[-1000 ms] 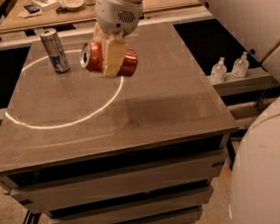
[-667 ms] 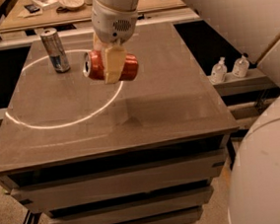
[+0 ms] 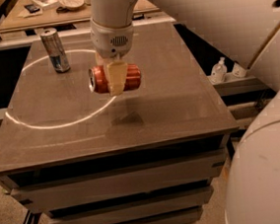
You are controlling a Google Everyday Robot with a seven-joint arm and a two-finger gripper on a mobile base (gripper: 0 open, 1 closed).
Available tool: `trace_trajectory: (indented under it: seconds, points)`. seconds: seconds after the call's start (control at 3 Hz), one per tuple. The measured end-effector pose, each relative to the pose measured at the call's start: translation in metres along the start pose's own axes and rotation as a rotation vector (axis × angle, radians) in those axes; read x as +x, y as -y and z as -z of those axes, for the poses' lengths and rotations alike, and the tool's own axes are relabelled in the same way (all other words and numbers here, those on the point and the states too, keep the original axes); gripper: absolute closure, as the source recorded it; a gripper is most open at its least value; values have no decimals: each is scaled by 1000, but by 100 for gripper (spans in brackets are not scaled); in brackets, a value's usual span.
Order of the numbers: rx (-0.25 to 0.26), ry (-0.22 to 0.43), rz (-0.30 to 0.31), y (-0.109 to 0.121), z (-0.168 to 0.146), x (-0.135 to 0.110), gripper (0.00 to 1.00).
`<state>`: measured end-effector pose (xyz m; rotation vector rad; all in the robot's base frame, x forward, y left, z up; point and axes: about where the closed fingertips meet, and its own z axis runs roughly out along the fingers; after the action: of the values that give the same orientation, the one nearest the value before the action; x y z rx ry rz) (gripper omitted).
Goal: Knock coke can over
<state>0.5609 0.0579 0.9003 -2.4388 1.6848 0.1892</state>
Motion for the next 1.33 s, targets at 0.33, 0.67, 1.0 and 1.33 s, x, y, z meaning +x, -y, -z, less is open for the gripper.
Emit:
trace_trajectory:
  seconds: [0.33,0.67,1.0,1.33]
  points:
    - [-24,-55,2,-3,-10,8,100]
    - [-42,-94,0,-5,-22,14,100]
    - [-64,-115,2,-6,-34,15,100]
    - [-84,-134,-2,-7,-45,15,100]
